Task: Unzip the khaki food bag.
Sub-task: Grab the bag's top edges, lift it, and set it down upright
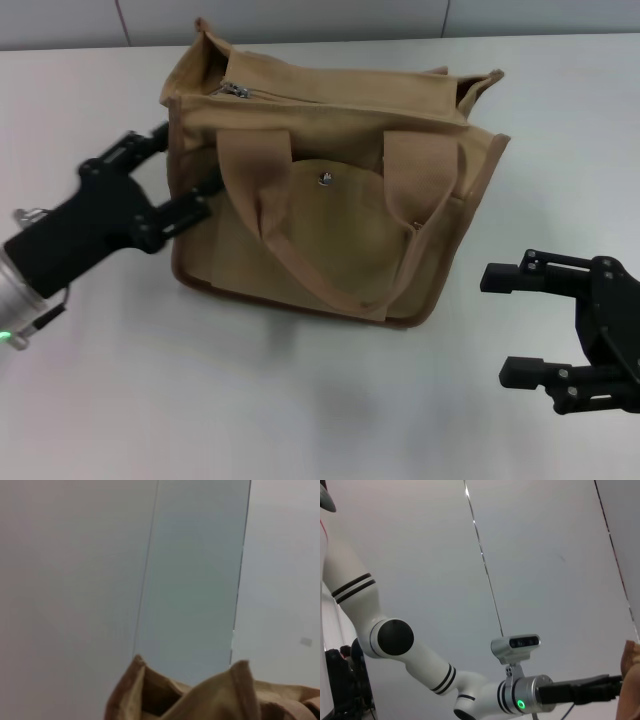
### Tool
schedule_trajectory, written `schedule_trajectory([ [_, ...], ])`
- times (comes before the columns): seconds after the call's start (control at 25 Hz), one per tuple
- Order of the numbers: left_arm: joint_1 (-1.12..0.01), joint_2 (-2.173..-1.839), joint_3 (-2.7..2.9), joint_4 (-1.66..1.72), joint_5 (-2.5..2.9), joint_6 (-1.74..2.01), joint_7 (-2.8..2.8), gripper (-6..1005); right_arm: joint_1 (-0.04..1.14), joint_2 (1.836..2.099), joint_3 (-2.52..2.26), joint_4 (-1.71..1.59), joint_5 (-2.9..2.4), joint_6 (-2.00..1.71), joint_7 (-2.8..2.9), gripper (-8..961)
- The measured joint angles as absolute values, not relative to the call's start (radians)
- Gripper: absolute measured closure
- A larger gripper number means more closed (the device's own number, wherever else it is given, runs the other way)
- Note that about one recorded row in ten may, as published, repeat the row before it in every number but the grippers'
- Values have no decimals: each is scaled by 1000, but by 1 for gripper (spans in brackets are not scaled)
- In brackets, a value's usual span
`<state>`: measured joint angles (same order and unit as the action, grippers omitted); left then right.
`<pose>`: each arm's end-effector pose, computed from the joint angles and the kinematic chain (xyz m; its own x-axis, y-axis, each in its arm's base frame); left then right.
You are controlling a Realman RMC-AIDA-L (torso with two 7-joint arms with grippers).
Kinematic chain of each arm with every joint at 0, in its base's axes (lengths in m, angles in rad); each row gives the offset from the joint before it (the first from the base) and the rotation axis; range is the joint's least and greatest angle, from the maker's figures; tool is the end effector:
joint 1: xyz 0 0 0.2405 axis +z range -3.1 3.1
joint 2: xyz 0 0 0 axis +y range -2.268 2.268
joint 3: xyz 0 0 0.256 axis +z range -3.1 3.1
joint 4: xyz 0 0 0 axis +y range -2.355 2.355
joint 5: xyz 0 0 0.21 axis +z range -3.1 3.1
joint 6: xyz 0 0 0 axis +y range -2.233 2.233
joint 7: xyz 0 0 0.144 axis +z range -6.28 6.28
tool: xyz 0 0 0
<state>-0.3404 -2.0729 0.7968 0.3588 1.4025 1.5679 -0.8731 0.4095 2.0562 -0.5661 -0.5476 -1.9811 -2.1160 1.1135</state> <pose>-0.2957 0.2832 -0.0033 0.6080 0.0566 0.7919 0.5380 -0.7629 -0.3585 0.2625 0.2345 0.0230 0.6451 -0.1975 -0.7381 -0.1845 -0.9777 0.1004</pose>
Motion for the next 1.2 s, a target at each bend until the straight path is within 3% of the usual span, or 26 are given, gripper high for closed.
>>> schedule_trajectory([
  [0.28, -405, -2076, 794, 207, 1400, 1564, -669, 184, 410, 2060, -566, -548, -1982, -2113, 1114, 160],
  [0.84, -405, -2077, 786, 194, 1387, 1600, -626, 674, 410, 2062, -569, -548, -1981, -2103, 1114, 159],
  [1.04, -398, -2072, 784, 201, 1348, 1600, -630, 899, 410, 2062, -567, -548, -1980, -2103, 1114, 159],
  [1.2, -386, -2060, 762, 220, 1290, 1595, -639, 902, 410, 2062, -566, -546, -1979, -2100, 1114, 159],
])
